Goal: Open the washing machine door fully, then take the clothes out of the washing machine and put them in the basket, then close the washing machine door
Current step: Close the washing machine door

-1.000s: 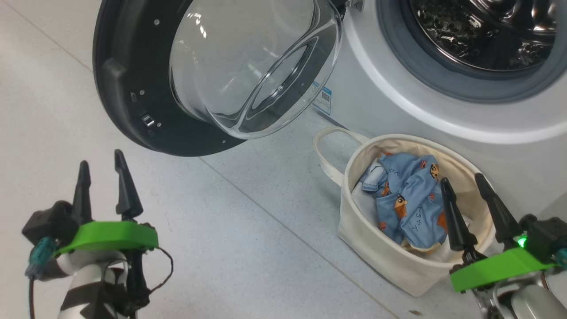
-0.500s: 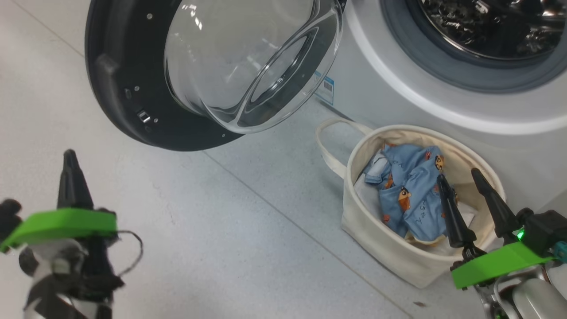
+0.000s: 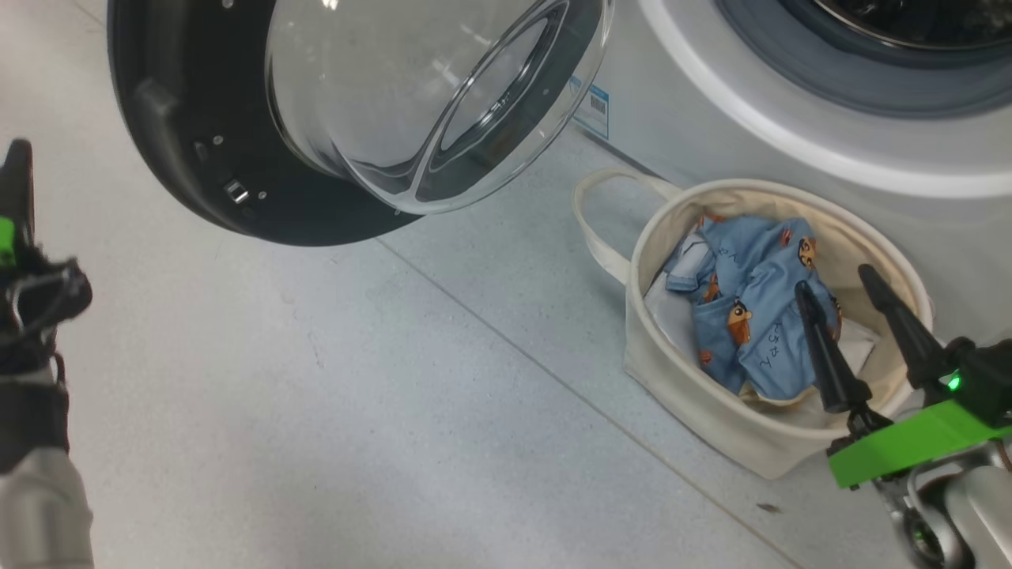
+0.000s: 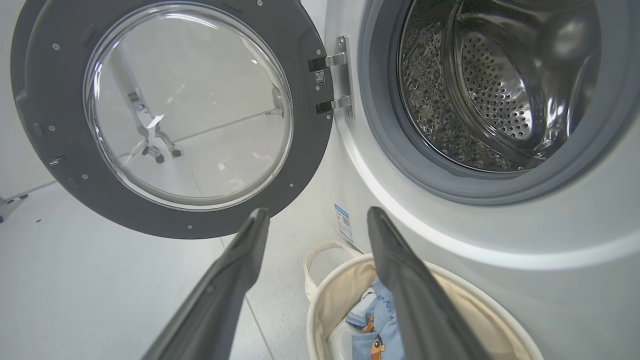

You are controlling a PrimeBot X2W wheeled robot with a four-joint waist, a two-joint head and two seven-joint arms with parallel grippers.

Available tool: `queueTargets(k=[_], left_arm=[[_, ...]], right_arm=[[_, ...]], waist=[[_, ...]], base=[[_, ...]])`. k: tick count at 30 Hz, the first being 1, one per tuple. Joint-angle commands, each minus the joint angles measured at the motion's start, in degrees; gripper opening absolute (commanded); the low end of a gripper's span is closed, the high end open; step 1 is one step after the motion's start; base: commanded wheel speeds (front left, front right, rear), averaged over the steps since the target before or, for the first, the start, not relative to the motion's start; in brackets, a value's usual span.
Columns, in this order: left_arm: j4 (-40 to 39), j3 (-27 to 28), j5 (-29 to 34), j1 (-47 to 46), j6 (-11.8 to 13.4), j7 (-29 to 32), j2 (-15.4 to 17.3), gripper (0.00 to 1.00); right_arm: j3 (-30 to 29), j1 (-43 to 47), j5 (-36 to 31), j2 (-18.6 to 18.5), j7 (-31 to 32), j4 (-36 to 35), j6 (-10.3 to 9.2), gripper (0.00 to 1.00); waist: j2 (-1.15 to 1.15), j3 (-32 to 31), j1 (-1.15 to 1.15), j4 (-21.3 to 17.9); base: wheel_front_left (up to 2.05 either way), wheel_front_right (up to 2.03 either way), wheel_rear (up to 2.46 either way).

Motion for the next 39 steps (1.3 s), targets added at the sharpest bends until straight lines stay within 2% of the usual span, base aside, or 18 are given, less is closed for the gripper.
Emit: queueTargets(k=[1,8,13,21,24,27,32,39], left_arm=[[1.22,2.65,-2.53,-5.15,0.26,1.86,3.38,0.0],[9.95,3.07,-4.44,-12.54,-0.45,2.79,4.52,0.0],[16.37,3.84,-4.49,-17.37,-1.83,-1.07,4.91,0.0],[24.33,2.47,-3.75,-23.24,-4.91,-4.55,3.34,0.0],[26.38,1.08,-3.26,-24.51,-5.84,-3.46,2.89,0.0],[27.65,-0.82,-3.18,-24.81,-6.75,0.72,2.86,0.0],[27.97,-2.62,-3.39,-24.21,-7.09,5.13,2.8,0.0],[23.23,-6.26,-3.62,-21.37,-7.17,10.42,1.62,0.0]], right_arm=[[-0.12,-0.39,0.51,-2.08,0.38,-2.52,0.3,1.0],[-1.52,0.54,0.25,-3.65,1.64,-4.53,0.3,1.0],[-2.48,1.27,0.02,-4.56,2.55,-5.99,0.3,1.0],[-3.82,1.13,-0.39,-6.6,4.82,-9.01,0.3,1.0],[-5.0,1.7,-0.49,-6.94,5.28,-9.87,0.3,1.0],[-6.45,3.42,-0.73,-6.53,5.36,-10.33,0.3,1.0],[-7.14,4.72,-0.95,-5.56,5.25,-10.35,0.3,1.0],[-6.01,4.52,-0.94,-4.16,4.53,-9.28,0.3,1.0]], waist=[[0.0,1.22,0.0,-0.06],[0.0,3.01,0.0,-0.09],[0.0,3.65,0.0,-0.16],[0.0,5.73,0.0,-0.28],[0.0,6.24,0.0,-0.26],[0.0,6.0,0.0,-0.19],[0.0,5.03,0.0,-0.07],[0.0,2.36,0.0,-0.2]], base=[[0.0,0.0,0.0],[0.0,0.0,0.0],[0.0,0.0,0.0],[0.0,0.0,0.0],[0.0,0.0,0.0],[0.0,0.0,0.0],[0.0,0.0,0.0],[0.0,0.0,0.0]])
